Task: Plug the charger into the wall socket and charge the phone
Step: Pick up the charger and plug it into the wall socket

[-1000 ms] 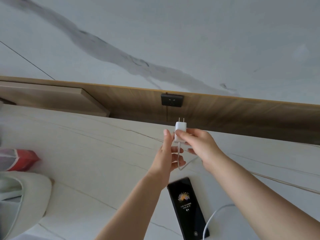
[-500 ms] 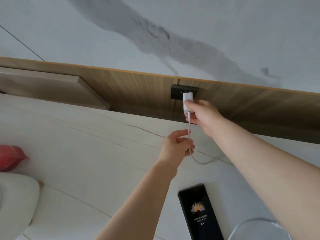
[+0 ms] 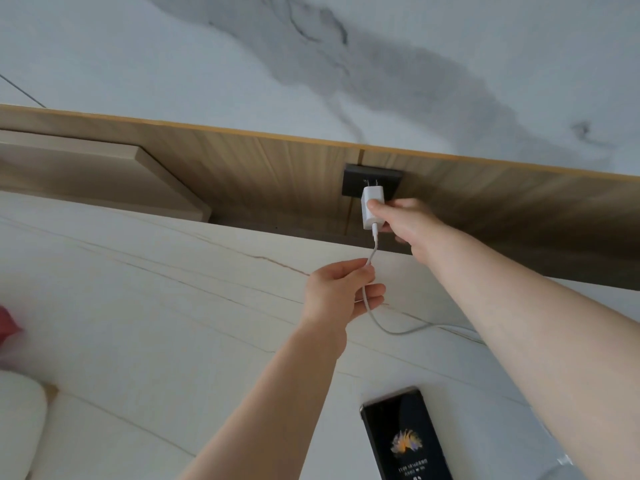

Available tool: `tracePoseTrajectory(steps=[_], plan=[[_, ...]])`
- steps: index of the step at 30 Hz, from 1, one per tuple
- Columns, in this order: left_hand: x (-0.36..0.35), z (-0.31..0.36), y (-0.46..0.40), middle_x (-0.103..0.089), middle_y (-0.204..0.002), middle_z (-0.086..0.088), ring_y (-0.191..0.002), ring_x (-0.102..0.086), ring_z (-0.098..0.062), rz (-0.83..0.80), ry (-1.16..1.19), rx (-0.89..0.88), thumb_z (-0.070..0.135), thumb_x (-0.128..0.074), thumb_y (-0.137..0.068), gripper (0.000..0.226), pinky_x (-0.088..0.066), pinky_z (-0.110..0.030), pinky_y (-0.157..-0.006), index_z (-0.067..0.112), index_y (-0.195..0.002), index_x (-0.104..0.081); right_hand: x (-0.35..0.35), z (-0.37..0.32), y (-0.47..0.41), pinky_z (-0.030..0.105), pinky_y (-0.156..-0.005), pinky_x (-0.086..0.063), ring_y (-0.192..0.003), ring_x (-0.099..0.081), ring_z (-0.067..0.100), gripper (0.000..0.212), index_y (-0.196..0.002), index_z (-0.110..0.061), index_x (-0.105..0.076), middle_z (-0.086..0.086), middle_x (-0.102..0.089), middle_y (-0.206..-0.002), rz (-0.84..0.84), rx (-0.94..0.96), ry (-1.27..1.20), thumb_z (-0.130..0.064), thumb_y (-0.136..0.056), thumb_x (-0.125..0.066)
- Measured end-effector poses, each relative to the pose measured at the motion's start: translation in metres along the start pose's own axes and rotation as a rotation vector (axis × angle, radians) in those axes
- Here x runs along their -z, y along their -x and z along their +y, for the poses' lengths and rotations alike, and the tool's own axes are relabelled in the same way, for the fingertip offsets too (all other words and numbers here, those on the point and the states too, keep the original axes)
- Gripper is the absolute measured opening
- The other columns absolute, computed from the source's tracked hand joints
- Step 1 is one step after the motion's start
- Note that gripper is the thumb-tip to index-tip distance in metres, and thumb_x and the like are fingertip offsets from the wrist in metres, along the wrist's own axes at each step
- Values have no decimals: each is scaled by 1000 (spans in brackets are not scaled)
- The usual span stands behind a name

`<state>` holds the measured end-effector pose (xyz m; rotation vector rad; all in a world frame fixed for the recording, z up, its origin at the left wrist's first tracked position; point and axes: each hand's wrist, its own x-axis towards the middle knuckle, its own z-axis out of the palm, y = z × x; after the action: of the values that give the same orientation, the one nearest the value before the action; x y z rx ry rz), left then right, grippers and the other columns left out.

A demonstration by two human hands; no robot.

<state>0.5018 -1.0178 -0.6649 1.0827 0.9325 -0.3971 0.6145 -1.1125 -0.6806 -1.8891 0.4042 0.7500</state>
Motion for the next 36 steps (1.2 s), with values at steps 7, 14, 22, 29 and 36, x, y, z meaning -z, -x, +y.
tracePoseTrajectory(steps=[7,14,22,29,36], plan=[[2,0,-2,-71,-54,-3,-57,-71,-16,-5,28,14,7,-67,-84,9,-62,-30,-61,3,-92,-67,-6,5,-6,28,-80,-41,-75,-54,7,43,-125,-7,-52,4,-56,-104,18,4,-19,-35,-92,-52],[-3,4,-5,-73,-78,-6,-74,-73,-20,193,-214,-87,14,-59,-90,14,-62,-36,-71,8,-96,-69,-16,3,-7,30,-80,-43,-95,-58,22,40,-119,-4,-55,7,-57,-100,76,23,-20,-35,-94,-48],[-27,62,-44,-56,-126,-3,-99,-55,-15,-42,-461,-193,14,-37,-99,37,-42,-18,-79,15,-133,-51,-17,9,-16,34,-85,-47,-79,-56,13,33,-110,-13,-62,-7,-58,-81,130,-36,-215,-33,-84,-64],[-18,67,-54,-56,-129,-12,-121,-49,-27,-104,-469,-173,-1,-38,-94,39,-36,-41,-111,10,-127,-56,-16,14,-25,36,-90,-51,-89,-59,19,32,-109,-13,-63,-3,-63,-90,108,-24,-218,-32,-83,-66],[-18,62,-59,-57,-130,-15,-124,-48,-29,-106,-327,-143,2,-40,-92,40,-31,-45,-114,9,-128,-55,-23,19,-31,22,-67,-43,-73,-55,6,30,-105,-12,-65,-10,-60,-78,154,90,-210,-33,-85,-63]])
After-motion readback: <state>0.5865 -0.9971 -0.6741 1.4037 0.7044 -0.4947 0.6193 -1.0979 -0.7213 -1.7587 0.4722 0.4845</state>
